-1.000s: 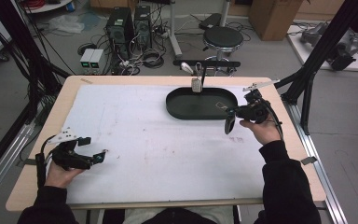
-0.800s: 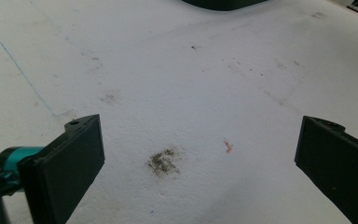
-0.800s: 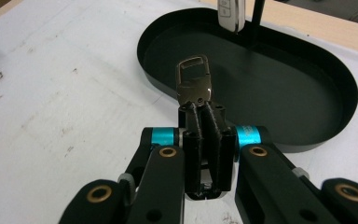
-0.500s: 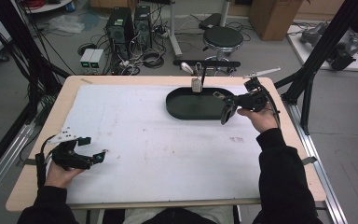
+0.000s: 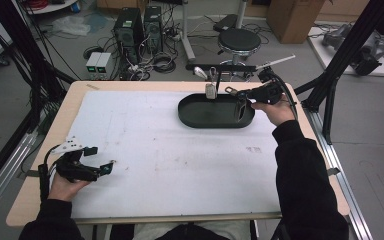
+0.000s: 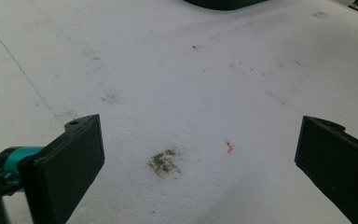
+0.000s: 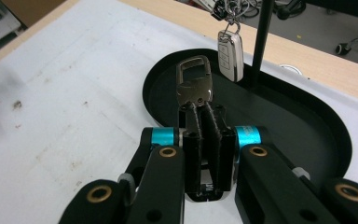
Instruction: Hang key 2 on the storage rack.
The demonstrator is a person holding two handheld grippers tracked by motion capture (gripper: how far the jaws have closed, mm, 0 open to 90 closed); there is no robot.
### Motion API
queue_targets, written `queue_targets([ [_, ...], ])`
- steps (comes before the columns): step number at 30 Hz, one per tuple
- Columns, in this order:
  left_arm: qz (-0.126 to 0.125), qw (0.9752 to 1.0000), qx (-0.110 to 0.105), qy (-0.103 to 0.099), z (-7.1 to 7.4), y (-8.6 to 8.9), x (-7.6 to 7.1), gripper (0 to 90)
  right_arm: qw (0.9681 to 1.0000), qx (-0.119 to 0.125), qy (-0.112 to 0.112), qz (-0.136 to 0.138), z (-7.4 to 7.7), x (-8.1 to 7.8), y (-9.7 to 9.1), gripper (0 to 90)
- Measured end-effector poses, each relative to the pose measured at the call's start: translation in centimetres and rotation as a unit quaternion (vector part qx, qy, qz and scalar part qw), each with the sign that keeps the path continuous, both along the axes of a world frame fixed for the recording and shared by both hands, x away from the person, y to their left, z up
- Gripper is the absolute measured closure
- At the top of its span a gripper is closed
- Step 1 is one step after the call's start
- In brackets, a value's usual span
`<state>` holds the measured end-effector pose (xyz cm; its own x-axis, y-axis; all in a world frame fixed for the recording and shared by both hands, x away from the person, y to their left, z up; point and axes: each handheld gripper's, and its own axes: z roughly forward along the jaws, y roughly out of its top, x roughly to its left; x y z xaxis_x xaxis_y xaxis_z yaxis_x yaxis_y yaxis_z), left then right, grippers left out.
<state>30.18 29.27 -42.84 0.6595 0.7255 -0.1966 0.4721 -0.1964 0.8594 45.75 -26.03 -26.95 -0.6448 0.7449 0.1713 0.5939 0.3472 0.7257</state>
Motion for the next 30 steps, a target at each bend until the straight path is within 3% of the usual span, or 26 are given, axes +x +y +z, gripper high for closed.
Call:
queue_targets([
  [9,-0.001,1.0,0.002,0.002,0.0,-0.1,0.0,1.8,0.9999,-0.009,-0.004,0.009,1.4,1.4,0.6,86.1],
  [16,-0.002,1.0,0.002,0.004,-0.1,-0.1,0.1,1.8,0.9999,-0.015,-0.002,0.001,2.4,2.8,0.7,86.1],
  [23,-0.001,1.0,0.0,0.003,-0.1,0.0,0.1,1.8,0.9996,-0.014,-0.001,-0.023,3.0,4.2,0.0,86.0],
  [30,-0.002,1.0,-0.001,0.002,-0.1,0.1,0.1,1.8,0.9988,-0.015,-0.003,-0.047,2.2,5.0,-0.5,86.0],
])
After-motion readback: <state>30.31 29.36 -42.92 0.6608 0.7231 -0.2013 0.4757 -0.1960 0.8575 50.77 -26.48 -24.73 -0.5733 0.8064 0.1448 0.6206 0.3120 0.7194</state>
